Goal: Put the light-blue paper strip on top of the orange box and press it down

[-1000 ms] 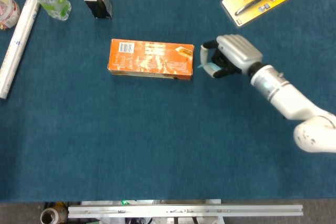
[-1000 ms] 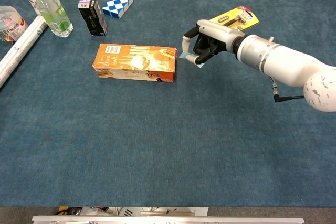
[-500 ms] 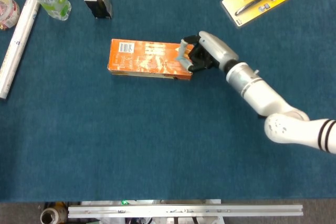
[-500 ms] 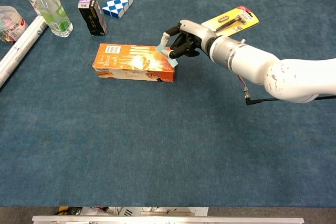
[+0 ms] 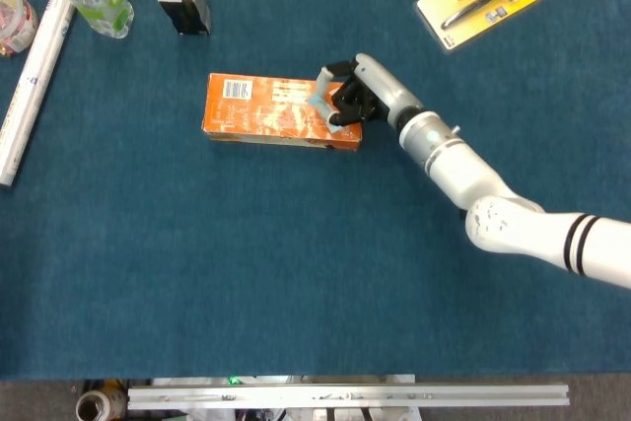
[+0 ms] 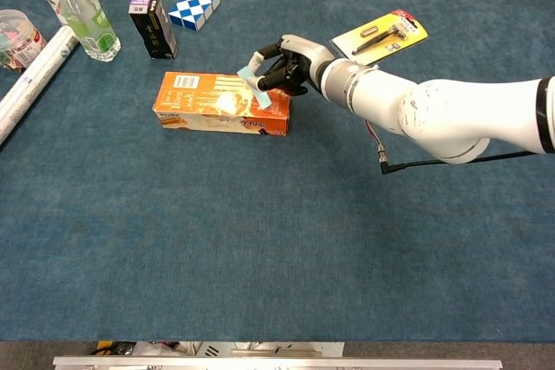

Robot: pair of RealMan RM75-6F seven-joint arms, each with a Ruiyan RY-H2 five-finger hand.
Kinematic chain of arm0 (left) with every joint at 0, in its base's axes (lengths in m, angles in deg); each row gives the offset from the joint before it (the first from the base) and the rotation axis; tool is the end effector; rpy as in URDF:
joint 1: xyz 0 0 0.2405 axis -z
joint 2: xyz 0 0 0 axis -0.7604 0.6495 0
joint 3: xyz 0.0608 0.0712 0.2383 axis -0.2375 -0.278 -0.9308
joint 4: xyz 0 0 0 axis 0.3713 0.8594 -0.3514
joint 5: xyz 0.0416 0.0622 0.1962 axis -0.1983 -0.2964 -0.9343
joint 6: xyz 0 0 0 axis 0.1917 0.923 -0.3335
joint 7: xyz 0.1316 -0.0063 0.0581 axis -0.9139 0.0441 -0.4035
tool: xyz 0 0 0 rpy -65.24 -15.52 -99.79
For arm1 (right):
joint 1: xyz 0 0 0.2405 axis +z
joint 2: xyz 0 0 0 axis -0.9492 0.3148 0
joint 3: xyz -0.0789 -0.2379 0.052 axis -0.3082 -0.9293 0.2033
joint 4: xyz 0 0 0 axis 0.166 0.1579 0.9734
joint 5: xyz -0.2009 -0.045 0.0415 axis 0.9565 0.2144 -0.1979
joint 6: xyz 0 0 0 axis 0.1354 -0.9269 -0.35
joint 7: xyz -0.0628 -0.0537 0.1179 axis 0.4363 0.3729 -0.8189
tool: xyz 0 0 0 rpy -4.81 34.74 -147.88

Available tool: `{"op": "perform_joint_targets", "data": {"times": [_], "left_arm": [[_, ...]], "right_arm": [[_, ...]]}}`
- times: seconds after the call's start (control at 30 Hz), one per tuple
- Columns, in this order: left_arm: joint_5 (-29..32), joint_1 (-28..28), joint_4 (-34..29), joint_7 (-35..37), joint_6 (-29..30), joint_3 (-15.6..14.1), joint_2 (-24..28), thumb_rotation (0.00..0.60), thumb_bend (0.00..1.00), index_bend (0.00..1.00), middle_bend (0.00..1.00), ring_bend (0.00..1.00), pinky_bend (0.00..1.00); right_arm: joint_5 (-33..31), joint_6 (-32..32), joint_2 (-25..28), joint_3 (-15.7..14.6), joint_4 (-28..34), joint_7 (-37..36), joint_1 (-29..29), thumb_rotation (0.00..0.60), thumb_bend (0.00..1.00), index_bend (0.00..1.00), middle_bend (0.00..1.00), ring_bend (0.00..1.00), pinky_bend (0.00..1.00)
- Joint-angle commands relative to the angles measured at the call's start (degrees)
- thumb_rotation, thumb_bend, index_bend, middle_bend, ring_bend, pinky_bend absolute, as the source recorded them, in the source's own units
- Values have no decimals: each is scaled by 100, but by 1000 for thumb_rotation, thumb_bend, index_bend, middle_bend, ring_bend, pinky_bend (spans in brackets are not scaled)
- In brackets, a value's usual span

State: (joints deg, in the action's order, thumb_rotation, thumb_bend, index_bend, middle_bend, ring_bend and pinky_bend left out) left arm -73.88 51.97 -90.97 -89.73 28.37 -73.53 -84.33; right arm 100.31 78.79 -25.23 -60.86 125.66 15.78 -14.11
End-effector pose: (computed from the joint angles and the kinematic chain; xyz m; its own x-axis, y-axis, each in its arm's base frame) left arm -0.3215 0.1587 0.1603 0.4608 0.0595 0.8855 0.8849 0.0457 -0.4636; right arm -0.0660 -0.3896 -0.1028 -0.4088 -0.6300 0.6602 -0.8994 0.1555 -0.4085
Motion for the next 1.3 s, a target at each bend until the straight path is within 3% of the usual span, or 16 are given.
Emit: {"op": "perform_joint_targets", "data": {"times": [0.03, 0.57, 0.93, 1.2, 1.3], "left_arm": [[-4, -4, 11, 11, 0, -3, -6, 600, 380, 315, 335, 319, 286], [-34, -17, 46, 94, 19, 9, 9, 600, 380, 307, 334, 319, 286], [-61, -27, 27, 112, 53, 21, 60, 600, 381, 297, 333, 319, 286], [-122, -15, 2, 134, 76, 29, 147, 600, 380, 296, 334, 319, 286], [-182, 27, -10, 155, 45, 30, 187, 600, 380, 296, 337, 320, 286]], "right_arm": [[-113, -14, -21, 19, -71, 43, 60, 600, 371, 577, 996, 1000, 1000], [-106, -165, 44, -28, -90, 125, 120, 600, 370, 489, 996, 1000, 1000], [142, -70, 90, 31, 38, 73, 77, 600, 289, 378, 989, 1000, 1000], [795, 763, 125, -156, 210, 516, -38, 600, 222, 326, 969, 1000, 1000], [1085, 1185, 265, -233, 470, 667, -209, 600, 221, 318, 910, 1000, 1000]]}}
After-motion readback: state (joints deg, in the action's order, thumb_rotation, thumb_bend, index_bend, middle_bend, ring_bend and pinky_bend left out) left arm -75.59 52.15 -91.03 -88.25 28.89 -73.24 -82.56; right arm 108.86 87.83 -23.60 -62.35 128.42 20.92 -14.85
